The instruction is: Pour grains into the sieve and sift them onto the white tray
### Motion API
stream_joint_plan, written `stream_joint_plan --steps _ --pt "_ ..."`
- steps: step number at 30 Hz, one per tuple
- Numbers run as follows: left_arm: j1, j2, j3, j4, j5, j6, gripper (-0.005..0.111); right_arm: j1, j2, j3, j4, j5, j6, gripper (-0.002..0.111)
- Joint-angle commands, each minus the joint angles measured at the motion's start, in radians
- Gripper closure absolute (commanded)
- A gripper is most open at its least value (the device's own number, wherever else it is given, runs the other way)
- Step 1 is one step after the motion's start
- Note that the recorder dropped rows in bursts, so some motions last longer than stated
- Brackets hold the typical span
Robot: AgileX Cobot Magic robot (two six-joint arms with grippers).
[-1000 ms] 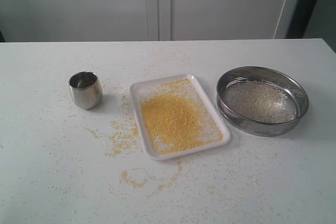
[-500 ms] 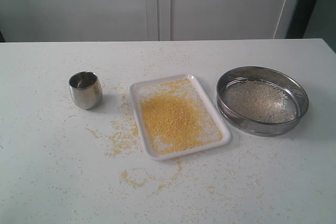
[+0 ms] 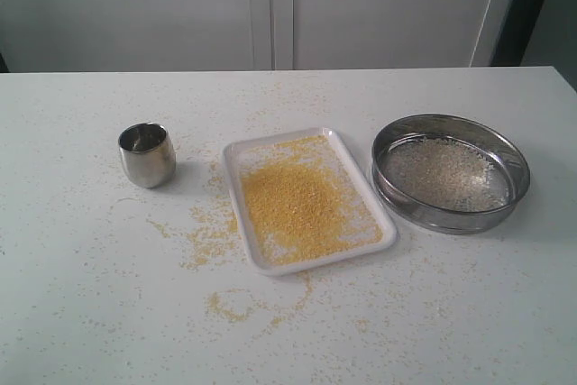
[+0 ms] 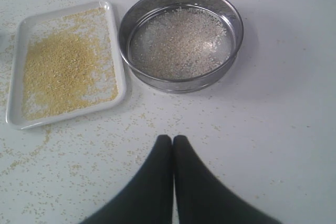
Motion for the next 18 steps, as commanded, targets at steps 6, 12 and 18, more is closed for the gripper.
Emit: stream_joint_plan --steps 6,12,18 --pt "0.001 -0.005 0.005 0.0 -0.005 -0.006 0.107 0.001 -0.022 0.004 0.003 -0.009 -0.001 0.108" --pt "0.001 -0.005 0.005 0.0 -0.005 -0.006 0.107 0.001 -0.116 0.004 0.003 -0.009 -0.001 0.108" --pt "0.001 -0.005 0.005 0.0 -0.005 -0.006 0.107 0.001 -0.229 0.04 0.003 -0.023 -0.001 0.108"
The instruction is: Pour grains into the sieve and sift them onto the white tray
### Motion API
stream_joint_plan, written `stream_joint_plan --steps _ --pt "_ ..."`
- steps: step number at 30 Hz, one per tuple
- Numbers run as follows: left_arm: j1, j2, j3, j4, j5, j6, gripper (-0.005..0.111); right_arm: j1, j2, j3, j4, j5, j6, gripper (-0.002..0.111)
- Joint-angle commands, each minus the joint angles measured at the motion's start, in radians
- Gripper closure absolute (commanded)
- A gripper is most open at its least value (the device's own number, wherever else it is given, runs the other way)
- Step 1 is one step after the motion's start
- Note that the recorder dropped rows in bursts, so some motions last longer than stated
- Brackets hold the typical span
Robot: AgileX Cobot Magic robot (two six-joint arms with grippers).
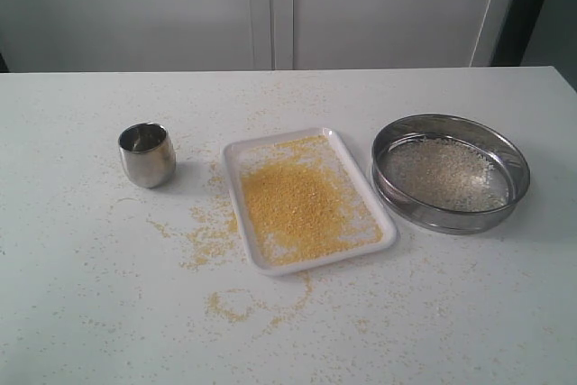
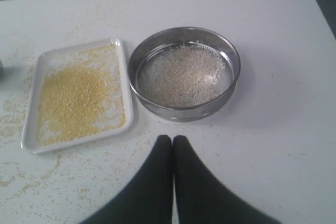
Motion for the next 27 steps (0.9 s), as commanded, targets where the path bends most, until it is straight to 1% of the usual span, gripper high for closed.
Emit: stream_joint_plan --steps 1,5,10,16,19,23,27 --pt "0.001 -0.005 0.005 0.0 -0.005 -0.006 0.107 0.001 -0.087 0.047 -0.002 -0.022 -0.007 0.108" --pt "0.001 -0.005 0.005 0.0 -0.005 -0.006 0.107 0.001 -0.162 0.098 -0.037 -0.055 -0.009 0.108" --pt "0.001 -0.005 0.005 0.0 -0.005 -0.006 0.107 0.001 -0.245 0.17 -0.072 -0.145 -0.009 0.108" --pt "0.001 -0.005 0.005 0.0 -0.005 -0.006 0.107 0.001 -0.334 0.254 -0.091 -0.201 -0.012 0.108" --pt "0.001 -0.005 0.005 0.0 -0.005 -0.006 0.107 0.001 -0.374 0.295 -0.094 -0.259 -0.012 0.108" --pt "0.001 -0.005 0.005 0.0 -0.005 -0.006 0.107 0.001 -0.387 0.351 -0.096 -0.315 -0.012 0.108" --pt "0.001 -0.005 0.005 0.0 -0.005 -0.006 0.107 0.001 -0.387 0.392 -0.096 -0.33 -0.012 0.108"
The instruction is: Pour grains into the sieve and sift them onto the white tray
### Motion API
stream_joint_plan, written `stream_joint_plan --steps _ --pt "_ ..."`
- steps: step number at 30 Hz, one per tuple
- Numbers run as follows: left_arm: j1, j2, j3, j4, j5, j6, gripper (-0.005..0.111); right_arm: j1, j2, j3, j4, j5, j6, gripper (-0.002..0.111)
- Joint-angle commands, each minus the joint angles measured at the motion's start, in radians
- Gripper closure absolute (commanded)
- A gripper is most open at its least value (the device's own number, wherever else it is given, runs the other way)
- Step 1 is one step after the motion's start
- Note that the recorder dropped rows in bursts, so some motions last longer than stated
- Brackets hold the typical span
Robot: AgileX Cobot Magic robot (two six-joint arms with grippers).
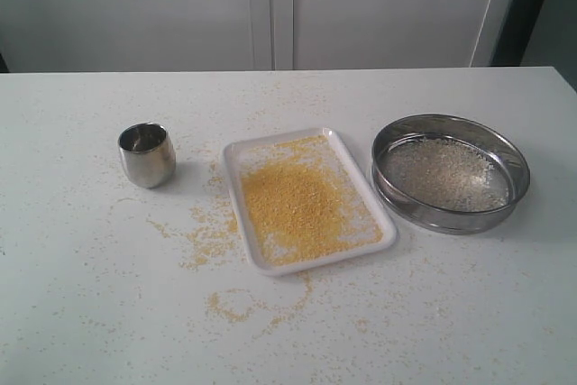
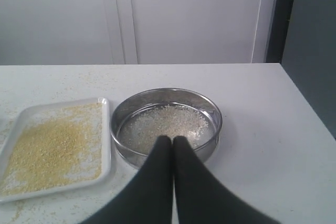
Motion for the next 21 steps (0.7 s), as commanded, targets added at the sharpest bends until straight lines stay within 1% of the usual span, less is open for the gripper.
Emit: stream_joint_plan --steps 1,8,11,16,21 --pt "0.001 -0.005 0.005 -0.002 -0.004 -0.006 0.107 0.001 -0.006 0.049 -0.01 -0.033 -0.006 0.108" --pt "0.001 -0.005 0.005 -0.002 -0.004 -0.006 0.107 0.001 -0.006 0.116 -0.01 -0.031 -0.006 0.108" --pt "0.001 -0.005 0.005 -0.002 -0.004 -0.006 0.107 0.001 -0.006 0.143 -0.01 -0.092 -0.006 0.108" --pt "0.001 -0.005 0.005 -0.002 -0.004 -0.006 0.107 -0.001 -0.006 0.189 -0.01 -0.118 -0.002 0.108" --pt "0.001 -0.005 0.005 -0.002 -0.004 -0.006 0.107 -0.042 -0.006 0.239 -0.006 -0.142 -0.002 0.108"
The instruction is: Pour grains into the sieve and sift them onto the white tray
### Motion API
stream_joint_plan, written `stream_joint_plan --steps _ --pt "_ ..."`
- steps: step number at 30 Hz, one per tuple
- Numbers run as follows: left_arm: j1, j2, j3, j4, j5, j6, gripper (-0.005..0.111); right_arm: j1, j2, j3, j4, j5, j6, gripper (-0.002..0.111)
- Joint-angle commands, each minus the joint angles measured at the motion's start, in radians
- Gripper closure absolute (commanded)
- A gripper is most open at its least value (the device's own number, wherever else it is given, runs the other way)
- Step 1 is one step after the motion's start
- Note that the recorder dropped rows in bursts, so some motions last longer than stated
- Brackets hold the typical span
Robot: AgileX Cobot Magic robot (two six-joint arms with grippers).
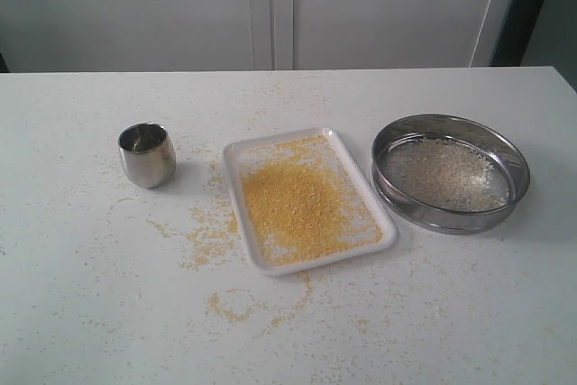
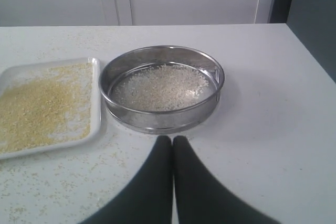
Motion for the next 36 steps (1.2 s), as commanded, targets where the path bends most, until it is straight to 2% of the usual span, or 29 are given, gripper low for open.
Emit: stream_joint_plan --steps 1,8,36 --pt "0.001 -0.005 0.005 -0.002 -0.004 -0.006 0.107 -0.043 -0.004 0.046 0.0 -0.035 -0.002 0.108" --pt "0.001 -0.005 0.005 -0.002 -0.004 -0.006 0.107 -0.052 -0.004 0.106 0.0 -0.074 -0.002 0.108" --pt "0.001 -0.005 0.005 -0.002 -0.004 -0.004 0.107 -0.052 -0.004 0.106 -0.043 -0.096 -0.048 0.108"
